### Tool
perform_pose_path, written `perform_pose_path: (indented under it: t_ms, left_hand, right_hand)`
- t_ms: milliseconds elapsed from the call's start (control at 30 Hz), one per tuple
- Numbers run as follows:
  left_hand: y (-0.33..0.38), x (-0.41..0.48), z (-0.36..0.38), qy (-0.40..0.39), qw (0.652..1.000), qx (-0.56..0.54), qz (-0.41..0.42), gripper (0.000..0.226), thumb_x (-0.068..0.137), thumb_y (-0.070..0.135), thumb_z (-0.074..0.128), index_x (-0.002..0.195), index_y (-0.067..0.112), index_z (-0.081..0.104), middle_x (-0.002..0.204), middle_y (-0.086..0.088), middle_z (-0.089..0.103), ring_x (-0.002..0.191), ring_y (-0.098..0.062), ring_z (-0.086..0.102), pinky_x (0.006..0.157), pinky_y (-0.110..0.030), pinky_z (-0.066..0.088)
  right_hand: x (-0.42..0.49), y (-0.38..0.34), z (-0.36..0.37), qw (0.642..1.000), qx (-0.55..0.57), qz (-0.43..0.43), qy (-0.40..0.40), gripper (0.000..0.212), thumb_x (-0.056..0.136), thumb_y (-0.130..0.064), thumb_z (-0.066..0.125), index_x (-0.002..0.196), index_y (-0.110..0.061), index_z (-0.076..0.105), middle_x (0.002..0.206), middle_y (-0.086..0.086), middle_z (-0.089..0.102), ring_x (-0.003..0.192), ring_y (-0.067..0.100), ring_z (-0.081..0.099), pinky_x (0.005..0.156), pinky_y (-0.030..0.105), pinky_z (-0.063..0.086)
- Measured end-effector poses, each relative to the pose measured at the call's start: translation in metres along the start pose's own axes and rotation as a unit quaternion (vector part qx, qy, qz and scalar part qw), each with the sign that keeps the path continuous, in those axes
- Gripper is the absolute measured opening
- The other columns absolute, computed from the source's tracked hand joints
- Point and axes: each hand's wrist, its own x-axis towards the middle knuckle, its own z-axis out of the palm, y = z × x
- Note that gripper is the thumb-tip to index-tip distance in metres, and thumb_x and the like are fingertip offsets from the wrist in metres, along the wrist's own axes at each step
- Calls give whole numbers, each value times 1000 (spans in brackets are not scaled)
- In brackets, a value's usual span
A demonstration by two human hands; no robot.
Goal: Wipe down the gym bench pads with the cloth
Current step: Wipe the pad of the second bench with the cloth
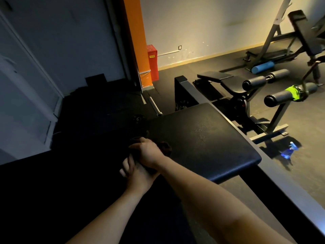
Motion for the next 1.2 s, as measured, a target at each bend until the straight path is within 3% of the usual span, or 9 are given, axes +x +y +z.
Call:
perform_pose_path:
  t_ms: [167, 333, 533, 667, 800, 867, 933, 1000, 1200]
  left_hand:
    - [3, 1, 0, 5, 999, -29, 13, 107, 75, 77, 59, 158, 26, 15, 166, -3, 6, 149, -27, 8, 117, -46, 16]
    - [21, -2, -4, -7, 997, -23, 79, 82, 89, 65, 49, 158, 37, 14, 167, 1, 8, 148, -25, 8, 116, -48, 12]
    - [68, -11, 3, -53, 983, -23, 173, 72, 93, 68, 38, 157, 42, 16, 168, 4, 2, 149, -26, 4, 118, -52, 7]
    - [93, -23, 13, -56, 969, -18, 239, 72, 94, 68, 37, 157, 42, 16, 168, 4, -1, 150, -26, 1, 119, -52, 6]
    - [121, -38, 22, -73, 948, -7, 310, 73, 93, 70, 37, 157, 42, 15, 168, 4, -2, 150, -26, -1, 119, -54, 6]
    - [135, -46, 28, -88, 940, -4, 329, 77, 92, 72, 39, 157, 42, 12, 168, 3, -5, 151, -27, -3, 120, -55, 4]
    - [144, -51, 33, -87, 938, 7, 334, 80, 90, 74, 39, 157, 41, 9, 167, 2, -6, 151, -28, -4, 120, -56, 5]
    - [144, -50, 35, -76, 940, 18, 333, 81, 90, 76, 38, 157, 42, 8, 167, 2, -6, 151, -29, -2, 120, -55, 6]
    - [141, -49, 37, -63, 939, 20, 336, 82, 88, 79, 37, 156, 44, 10, 167, 1, -2, 150, -29, 0, 119, -54, 10]
  right_hand:
    - [-16, 24, -6, 991, -134, -1, 31, 41, 98, -36, 46, 139, -41, 48, 124, 4, 45, 118, 28, 38, 94, 46, 30]
    - [-40, 49, -28, 981, -178, 60, 54, 42, 99, -30, 45, 141, -38, 48, 128, 5, 41, 114, 29, 37, 95, 41, 38]
    - [-89, 134, -77, 940, -210, 230, 137, 41, 98, -27, 50, 136, -42, 52, 129, 4, 43, 114, 25, 40, 92, 37, 43]
    - [-149, 193, -110, 884, -167, 370, 231, 39, 94, -35, 49, 132, -44, 53, 124, 5, 48, 109, 27, 43, 91, 41, 42]
    - [-201, 235, -127, 828, -35, 512, 226, 30, 92, -23, 54, 116, -35, 67, 122, 6, 53, 117, 33, 45, 97, 51, 46]
    - [-219, 238, -126, 812, 51, 529, 242, 31, 88, -18, 52, 108, -31, 72, 117, 6, 63, 112, 30, 54, 92, 51, 52]
    - [-229, 232, -122, 811, 79, 525, 245, 34, 89, -16, 49, 112, -26, 72, 114, 4, 66, 108, 28, 59, 92, 48, 54]
    - [-234, 224, -119, 800, 83, 538, 252, 34, 89, -18, 47, 113, -22, 71, 113, 4, 65, 105, 27, 60, 92, 47, 53]
    - [-276, 190, -92, 756, 65, 608, 235, 21, 93, -19, 47, 88, -13, 66, 88, 6, 65, 80, 25, 63, 76, 42, 57]
